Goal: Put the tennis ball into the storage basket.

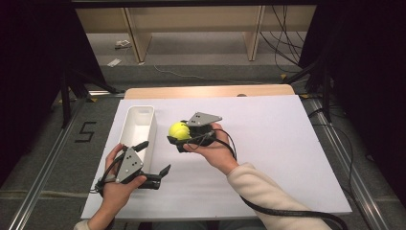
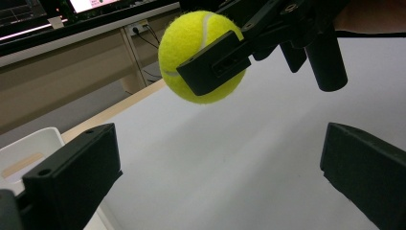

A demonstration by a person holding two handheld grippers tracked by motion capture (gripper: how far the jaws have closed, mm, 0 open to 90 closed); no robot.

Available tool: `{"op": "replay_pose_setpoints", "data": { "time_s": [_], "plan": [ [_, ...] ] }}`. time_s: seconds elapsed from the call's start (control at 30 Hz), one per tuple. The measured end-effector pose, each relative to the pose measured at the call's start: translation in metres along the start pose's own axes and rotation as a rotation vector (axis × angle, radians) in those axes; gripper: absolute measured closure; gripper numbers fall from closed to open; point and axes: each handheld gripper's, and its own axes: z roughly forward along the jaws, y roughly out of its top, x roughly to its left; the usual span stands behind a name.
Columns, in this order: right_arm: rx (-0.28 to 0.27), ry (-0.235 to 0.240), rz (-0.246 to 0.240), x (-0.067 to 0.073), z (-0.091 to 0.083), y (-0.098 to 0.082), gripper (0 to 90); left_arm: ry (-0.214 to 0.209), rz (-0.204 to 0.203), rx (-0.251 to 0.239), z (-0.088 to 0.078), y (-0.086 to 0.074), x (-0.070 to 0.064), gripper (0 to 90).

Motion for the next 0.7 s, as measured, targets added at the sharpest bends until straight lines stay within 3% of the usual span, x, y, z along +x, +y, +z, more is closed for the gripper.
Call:
{"op": "replay_pose_setpoints", "data": {
  "time_s": [0.7],
  "plan": [
    [0.014, 0.006, -0.014, 0.0021, 0.0080, 0.0061, 26.9, -0.001, 0.001, 0.000, 0.0006, -0.0001, -0.0005, 0.0]
  ]
}}
